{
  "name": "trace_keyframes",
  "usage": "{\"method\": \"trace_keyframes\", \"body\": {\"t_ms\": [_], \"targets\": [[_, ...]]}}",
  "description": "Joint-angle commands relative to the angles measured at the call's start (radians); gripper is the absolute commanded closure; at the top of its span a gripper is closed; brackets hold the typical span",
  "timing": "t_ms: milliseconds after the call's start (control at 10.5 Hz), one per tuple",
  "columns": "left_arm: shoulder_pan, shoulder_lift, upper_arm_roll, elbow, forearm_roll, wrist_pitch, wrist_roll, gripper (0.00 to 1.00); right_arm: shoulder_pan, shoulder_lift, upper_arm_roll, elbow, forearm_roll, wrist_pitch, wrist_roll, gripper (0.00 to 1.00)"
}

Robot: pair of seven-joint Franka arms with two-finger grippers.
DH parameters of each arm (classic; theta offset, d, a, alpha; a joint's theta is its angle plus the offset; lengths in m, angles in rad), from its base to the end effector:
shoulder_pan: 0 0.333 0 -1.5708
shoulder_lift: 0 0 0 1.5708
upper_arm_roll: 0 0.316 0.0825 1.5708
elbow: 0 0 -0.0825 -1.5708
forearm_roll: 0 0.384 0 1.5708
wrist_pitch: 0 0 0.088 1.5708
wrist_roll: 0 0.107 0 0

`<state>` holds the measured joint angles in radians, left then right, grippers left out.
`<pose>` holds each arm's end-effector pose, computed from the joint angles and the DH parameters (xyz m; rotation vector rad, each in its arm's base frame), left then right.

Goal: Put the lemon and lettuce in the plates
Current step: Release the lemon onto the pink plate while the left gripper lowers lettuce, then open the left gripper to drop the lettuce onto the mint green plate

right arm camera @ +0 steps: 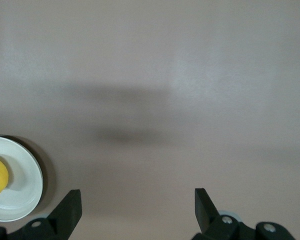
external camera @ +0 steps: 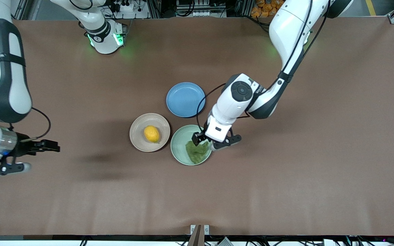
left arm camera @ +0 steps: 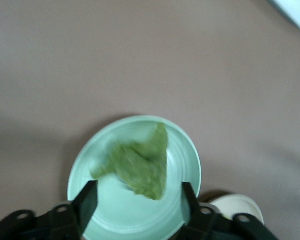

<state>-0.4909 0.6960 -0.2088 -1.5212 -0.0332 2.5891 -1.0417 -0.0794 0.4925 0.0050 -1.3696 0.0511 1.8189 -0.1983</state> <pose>0.5884 -0.4544 0.2977 2.6817 0.6002 0.1901 0.6953 -0.0483 0.4306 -3.0794 -0.1691 0.0552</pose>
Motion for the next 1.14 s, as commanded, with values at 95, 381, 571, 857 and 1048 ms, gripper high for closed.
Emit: {"method": "trace_keyframes", "body": {"t_ms": [95,381,571,857,1048], "targets": [[0.015,-0.052,0.086,-0.001,0.012,-0.001,-0.026,0.00,-0.042,-0.120,0.013,-0.017,-0.078,-0.078,0.000,0.00],[0.072,-0.072,0.118,-0.005,0.041,-0.006,-0.005,0.00,-0.048,-0.199,0.013,-0.017,-0.083,-0.173,0.002,0.00],[0.129,-0.104,0.115,-0.013,0.042,-0.058,0.034,0.00,-0.045,-0.250,0.013,-0.014,-0.085,-0.251,0.003,0.00],[0.179,-0.188,0.109,-0.060,0.041,-0.280,0.221,0.00,-0.031,-0.321,0.024,-0.016,-0.083,-0.358,0.068,0.00],[0.184,-0.291,0.118,-0.173,0.036,-0.320,0.302,0.00,-0.016,-0.344,0.026,-0.016,-0.082,-0.407,0.074,0.00]]}}
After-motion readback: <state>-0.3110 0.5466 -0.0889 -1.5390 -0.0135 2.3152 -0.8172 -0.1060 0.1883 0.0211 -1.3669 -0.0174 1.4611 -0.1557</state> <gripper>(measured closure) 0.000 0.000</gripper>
